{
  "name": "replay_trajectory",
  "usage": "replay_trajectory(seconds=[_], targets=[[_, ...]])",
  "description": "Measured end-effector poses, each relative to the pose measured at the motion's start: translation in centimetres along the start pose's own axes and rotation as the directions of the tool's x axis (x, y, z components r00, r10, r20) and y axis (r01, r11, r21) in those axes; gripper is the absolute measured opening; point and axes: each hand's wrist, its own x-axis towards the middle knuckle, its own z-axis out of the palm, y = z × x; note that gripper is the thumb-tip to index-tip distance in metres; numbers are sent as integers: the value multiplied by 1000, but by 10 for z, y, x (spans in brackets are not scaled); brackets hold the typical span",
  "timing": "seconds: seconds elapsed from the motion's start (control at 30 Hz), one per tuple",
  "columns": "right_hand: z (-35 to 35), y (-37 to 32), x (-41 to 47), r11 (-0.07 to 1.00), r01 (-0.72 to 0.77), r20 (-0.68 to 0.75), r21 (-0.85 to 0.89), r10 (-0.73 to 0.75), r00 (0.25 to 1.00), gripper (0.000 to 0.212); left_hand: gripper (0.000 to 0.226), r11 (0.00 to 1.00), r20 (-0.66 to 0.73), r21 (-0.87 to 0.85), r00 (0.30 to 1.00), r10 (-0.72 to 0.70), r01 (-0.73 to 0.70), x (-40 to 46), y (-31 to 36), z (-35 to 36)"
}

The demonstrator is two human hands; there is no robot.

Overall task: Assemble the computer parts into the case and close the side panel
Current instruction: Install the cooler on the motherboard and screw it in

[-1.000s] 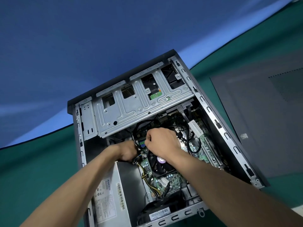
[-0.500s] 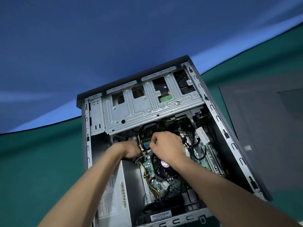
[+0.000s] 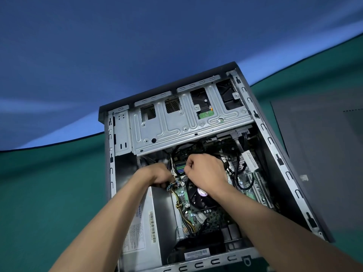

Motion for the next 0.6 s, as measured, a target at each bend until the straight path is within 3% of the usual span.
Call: replay_trajectory(seconds=[0.6], targets=[[2, 2, 1, 1000, -3, 10, 15, 3, 1000, 17, 30, 999, -41, -32, 999, -15, 13, 3, 0, 3]])
